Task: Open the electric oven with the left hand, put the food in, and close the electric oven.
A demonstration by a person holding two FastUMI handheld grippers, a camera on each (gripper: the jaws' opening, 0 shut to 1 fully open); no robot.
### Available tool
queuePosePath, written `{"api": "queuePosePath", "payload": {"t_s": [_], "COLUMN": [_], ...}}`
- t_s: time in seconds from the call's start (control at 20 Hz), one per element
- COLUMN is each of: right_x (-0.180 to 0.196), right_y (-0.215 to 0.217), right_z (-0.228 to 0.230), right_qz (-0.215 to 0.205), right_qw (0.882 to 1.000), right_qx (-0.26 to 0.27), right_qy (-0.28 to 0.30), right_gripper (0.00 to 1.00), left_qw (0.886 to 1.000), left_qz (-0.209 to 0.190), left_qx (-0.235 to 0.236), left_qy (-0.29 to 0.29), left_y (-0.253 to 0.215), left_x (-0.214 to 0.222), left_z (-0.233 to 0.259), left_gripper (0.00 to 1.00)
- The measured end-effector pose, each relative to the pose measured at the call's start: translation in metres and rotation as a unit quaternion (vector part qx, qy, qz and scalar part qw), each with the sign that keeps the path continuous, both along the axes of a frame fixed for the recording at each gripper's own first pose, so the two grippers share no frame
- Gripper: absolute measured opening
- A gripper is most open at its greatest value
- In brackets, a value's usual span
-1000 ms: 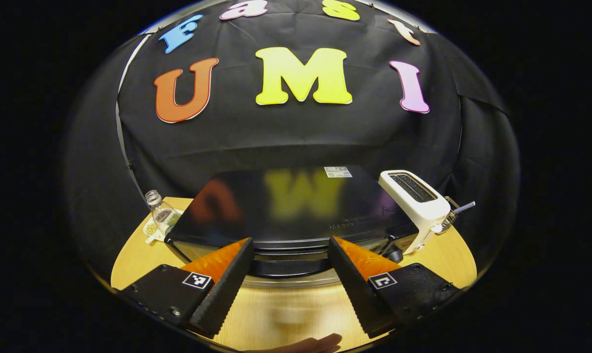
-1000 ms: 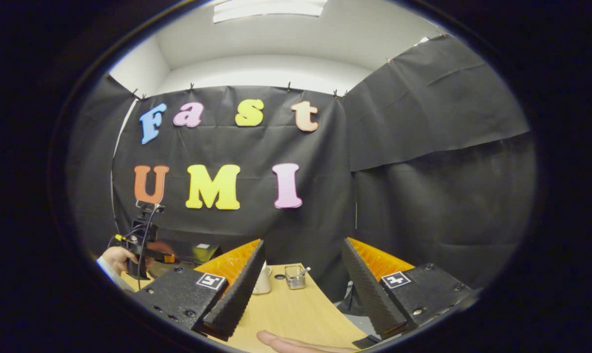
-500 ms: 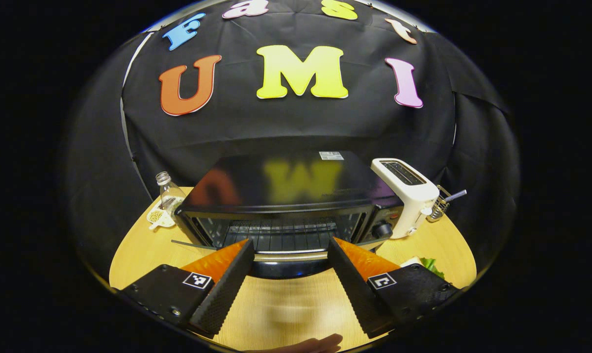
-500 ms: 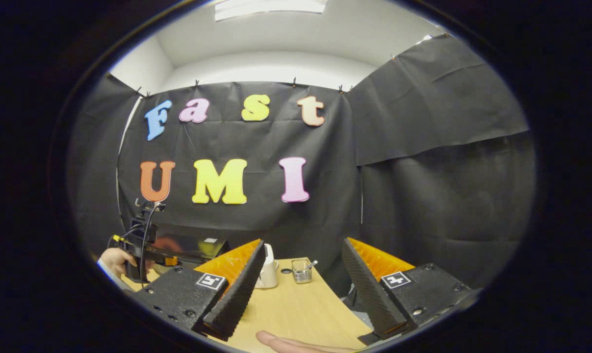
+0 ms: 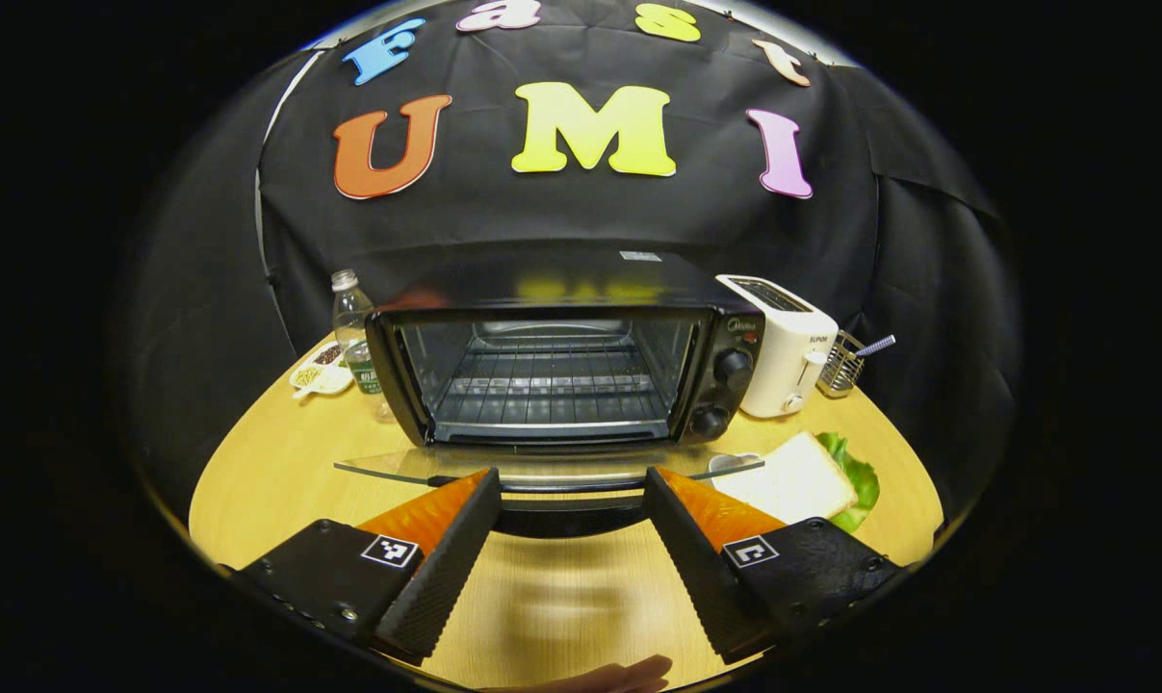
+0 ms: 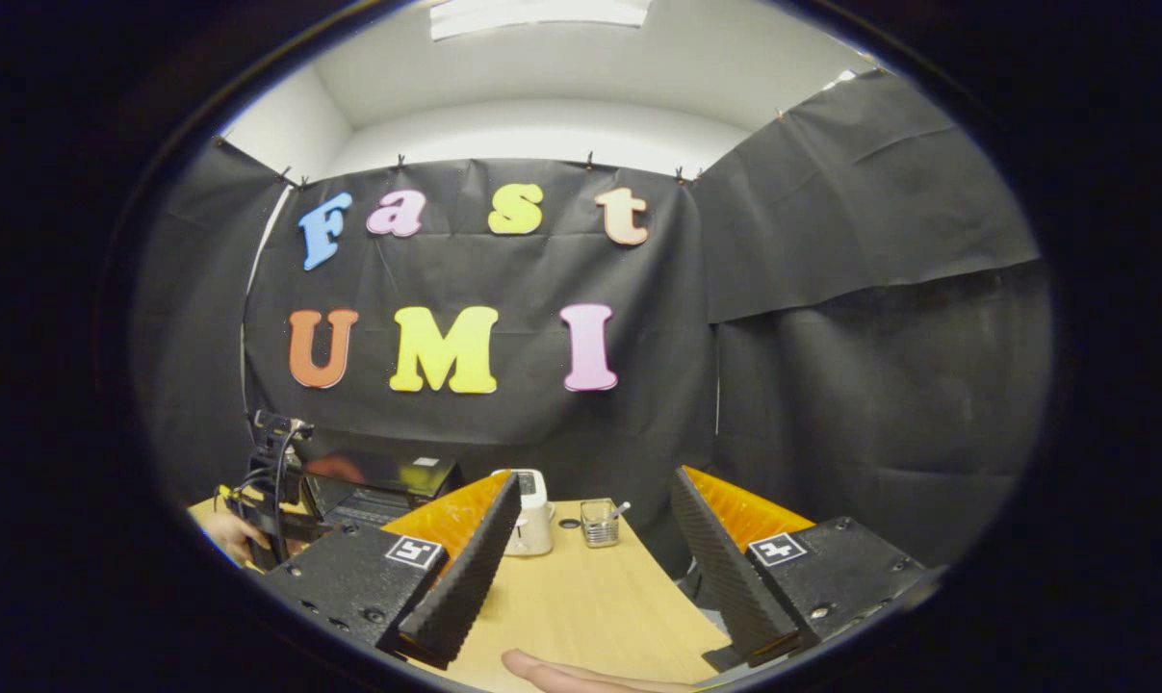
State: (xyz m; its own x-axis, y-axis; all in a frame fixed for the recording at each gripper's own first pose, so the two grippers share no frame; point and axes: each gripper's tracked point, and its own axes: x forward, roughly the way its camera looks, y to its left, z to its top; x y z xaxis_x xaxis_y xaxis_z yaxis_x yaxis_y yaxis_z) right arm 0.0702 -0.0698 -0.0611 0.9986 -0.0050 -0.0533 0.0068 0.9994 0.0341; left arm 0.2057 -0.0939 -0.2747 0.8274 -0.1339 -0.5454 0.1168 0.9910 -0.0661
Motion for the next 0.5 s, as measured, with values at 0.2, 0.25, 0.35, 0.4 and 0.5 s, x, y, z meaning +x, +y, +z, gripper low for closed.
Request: {"api": "queuePosePath", "payload": {"t_s": [0.2,0.25,0.35,0.4,0.5], "right_x": [-0.005,-0.006,-0.008,-0.008,-0.008], "right_y": [-0.002,-0.002,-0.003,-0.003,-0.003], "right_z": [-0.005,-0.006,-0.011,-0.013,-0.016], "right_qz": [-0.002,-0.002,-0.002,-0.001,-0.002], "right_qw": [1.0,1.0,1.0,1.0,1.0], "right_qx": [0.0,-0.001,-0.005,-0.006,-0.008], "right_qy": [0.004,0.005,0.009,0.012,0.017], "right_gripper": [0.9,0.9,0.9,0.9,0.9], "left_qw": [1.0,1.0,1.0,1.0,1.0], "left_qz": [0.01,0.01,0.008,0.01,0.008], "left_qx": [0.001,0.005,0.015,0.014,0.012], "left_qy": [0.0,-0.001,0.003,0.005,0.009], "left_y": [0.001,0.001,0.0,0.001,0.002], "left_x": [-0.02,-0.023,-0.027,-0.029,-0.03], "left_z": [-0.025,-0.03,-0.041,-0.046,-0.052], "left_gripper": [0.98,0.98,0.98,0.98,0.97]}}
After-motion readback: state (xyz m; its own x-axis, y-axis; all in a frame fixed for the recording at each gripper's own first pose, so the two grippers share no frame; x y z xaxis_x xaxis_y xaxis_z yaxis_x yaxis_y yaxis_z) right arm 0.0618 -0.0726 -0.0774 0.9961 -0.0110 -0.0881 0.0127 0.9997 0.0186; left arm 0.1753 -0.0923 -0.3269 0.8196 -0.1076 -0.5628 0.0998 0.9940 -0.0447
